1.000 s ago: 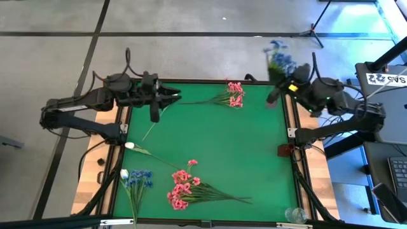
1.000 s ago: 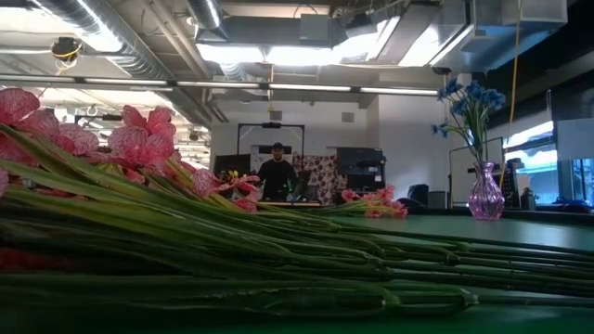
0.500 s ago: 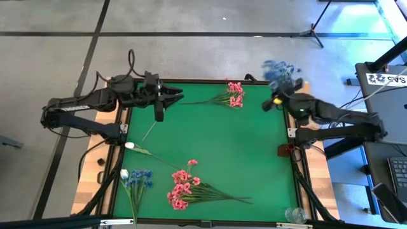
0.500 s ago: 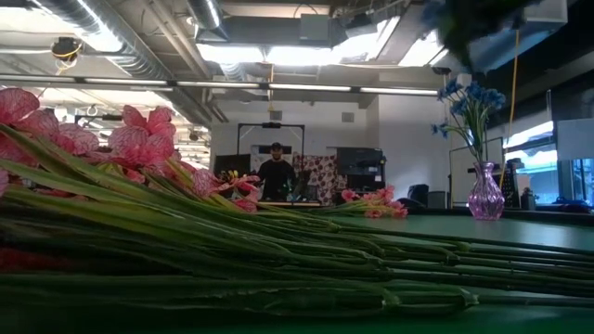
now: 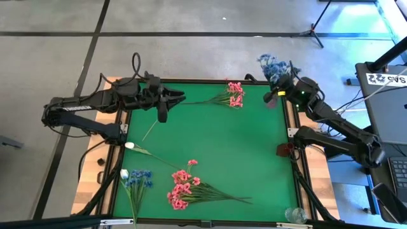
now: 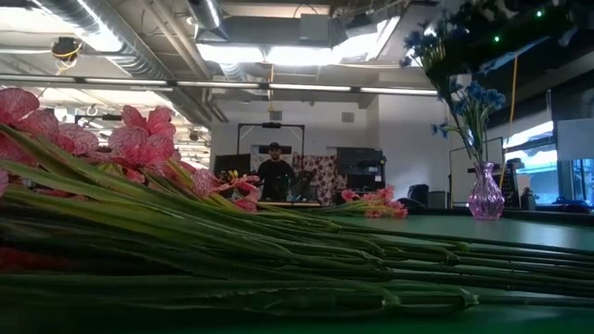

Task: Sort flowers into vase by color
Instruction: Put the top blue flowers into the purple vase

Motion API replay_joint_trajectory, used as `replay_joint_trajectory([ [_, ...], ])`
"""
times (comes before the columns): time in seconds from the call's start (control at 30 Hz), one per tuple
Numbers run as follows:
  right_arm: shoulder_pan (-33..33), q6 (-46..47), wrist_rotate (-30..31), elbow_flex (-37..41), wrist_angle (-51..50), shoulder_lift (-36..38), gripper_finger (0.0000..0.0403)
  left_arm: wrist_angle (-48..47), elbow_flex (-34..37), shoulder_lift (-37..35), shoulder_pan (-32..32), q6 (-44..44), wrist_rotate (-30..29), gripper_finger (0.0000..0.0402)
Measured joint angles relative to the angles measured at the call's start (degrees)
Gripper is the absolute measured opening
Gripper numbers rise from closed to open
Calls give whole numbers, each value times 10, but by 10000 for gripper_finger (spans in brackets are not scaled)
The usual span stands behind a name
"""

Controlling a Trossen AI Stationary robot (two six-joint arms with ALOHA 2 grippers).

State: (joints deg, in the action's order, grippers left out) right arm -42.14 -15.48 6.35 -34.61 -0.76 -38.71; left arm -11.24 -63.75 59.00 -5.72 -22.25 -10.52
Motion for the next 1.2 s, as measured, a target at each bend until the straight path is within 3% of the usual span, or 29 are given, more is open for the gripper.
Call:
replay_joint_trajectory([
  [0.17,-40,-7,-52,1,2,16,8,0,0,3,14,-13,-26,119],
  [0.53,-81,-30,-80,1,-56,32,7,1,0,12,14,-27,-51,119],
  [0.73,-88,-32,-86,4,-46,29,10,2,0,25,14,-27,-59,119],
  [0.93,-89,-10,-99,55,-7,30,9,0,0,46,19,-27,-63,119],
  [1.07,-89,5,-74,70,2,31,25,3,0,47,31,-28,-93,119],
  [1.2,-89,1,-7,71,-30,48,34,1,0,47,35,-30,-105,119],
])
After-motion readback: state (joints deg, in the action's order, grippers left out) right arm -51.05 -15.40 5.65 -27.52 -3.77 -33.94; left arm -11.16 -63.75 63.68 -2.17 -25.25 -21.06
